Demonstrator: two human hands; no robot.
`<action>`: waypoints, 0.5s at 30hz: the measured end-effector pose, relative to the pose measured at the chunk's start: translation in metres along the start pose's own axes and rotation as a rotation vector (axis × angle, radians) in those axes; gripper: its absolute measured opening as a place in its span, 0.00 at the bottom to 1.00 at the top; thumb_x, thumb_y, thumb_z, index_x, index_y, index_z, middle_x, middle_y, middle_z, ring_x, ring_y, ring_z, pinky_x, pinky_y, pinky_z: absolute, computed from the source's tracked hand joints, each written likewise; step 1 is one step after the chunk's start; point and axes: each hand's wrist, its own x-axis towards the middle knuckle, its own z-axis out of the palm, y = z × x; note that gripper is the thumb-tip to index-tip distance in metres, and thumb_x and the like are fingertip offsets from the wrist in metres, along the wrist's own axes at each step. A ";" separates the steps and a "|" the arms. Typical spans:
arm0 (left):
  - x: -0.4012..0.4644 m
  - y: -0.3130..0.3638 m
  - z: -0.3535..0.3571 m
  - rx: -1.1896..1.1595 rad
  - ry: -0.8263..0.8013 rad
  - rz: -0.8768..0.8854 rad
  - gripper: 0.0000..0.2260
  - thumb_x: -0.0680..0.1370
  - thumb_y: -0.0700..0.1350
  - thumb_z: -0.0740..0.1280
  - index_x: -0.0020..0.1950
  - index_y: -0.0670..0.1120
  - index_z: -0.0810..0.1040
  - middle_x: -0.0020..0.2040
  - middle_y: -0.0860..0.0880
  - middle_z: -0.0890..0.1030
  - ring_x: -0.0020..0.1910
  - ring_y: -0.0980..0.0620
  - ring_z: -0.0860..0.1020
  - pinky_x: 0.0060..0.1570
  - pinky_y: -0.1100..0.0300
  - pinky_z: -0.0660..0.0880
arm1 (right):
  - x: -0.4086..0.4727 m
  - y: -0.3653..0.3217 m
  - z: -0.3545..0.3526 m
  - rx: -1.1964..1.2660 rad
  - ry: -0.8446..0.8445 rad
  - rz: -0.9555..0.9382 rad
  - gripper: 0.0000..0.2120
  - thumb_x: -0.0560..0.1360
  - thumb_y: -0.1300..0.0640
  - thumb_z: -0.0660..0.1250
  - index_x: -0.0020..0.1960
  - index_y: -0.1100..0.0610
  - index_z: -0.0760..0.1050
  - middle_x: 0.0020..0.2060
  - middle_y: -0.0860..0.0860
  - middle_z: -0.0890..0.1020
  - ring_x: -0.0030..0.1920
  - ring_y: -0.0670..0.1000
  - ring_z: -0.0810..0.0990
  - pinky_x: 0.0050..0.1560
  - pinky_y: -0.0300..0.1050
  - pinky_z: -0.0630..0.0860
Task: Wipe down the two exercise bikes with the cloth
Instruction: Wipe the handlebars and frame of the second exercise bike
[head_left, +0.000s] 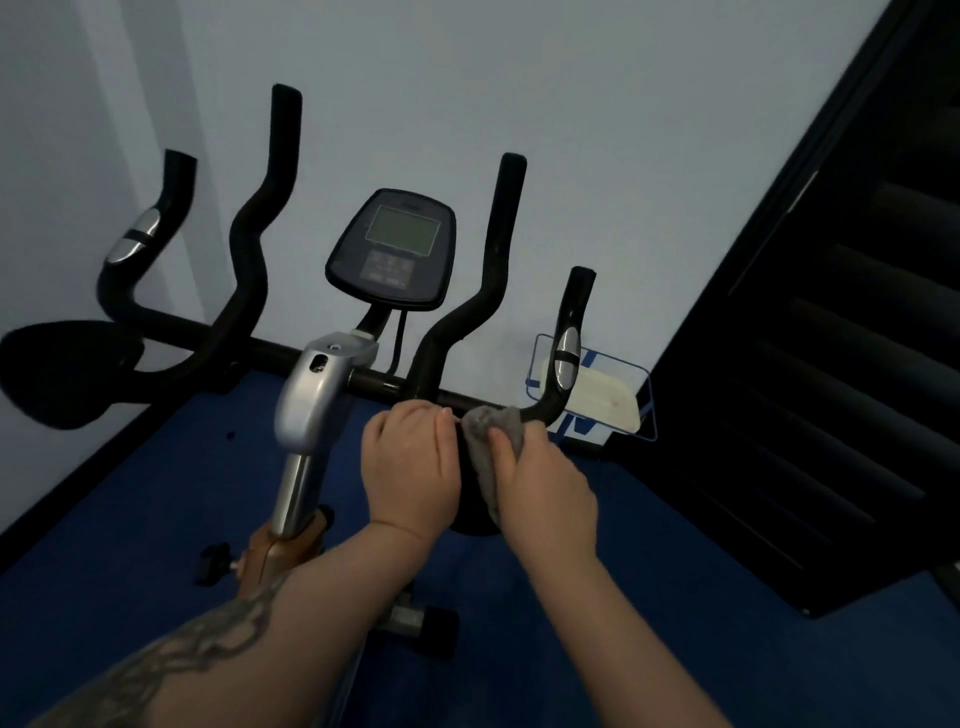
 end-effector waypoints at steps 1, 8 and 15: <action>0.000 -0.001 0.001 -0.001 0.000 -0.005 0.20 0.80 0.46 0.50 0.40 0.44 0.80 0.39 0.49 0.80 0.46 0.49 0.79 0.51 0.53 0.68 | -0.004 0.003 0.001 -0.022 0.015 0.021 0.18 0.80 0.37 0.48 0.51 0.49 0.65 0.42 0.47 0.77 0.41 0.49 0.76 0.32 0.45 0.63; 0.001 0.000 0.000 -0.013 0.009 -0.012 0.19 0.80 0.45 0.51 0.39 0.42 0.79 0.38 0.47 0.80 0.45 0.46 0.79 0.50 0.49 0.71 | 0.044 -0.020 -0.016 -0.132 -0.287 -0.209 0.22 0.80 0.55 0.60 0.71 0.51 0.58 0.57 0.56 0.74 0.52 0.58 0.77 0.39 0.50 0.70; -0.001 -0.003 0.001 -0.019 -0.014 0.007 0.21 0.80 0.46 0.50 0.40 0.43 0.80 0.39 0.49 0.79 0.46 0.48 0.78 0.53 0.52 0.67 | 0.002 0.001 -0.003 -0.179 -0.034 -0.003 0.21 0.81 0.38 0.44 0.51 0.53 0.66 0.44 0.51 0.79 0.38 0.50 0.72 0.28 0.45 0.58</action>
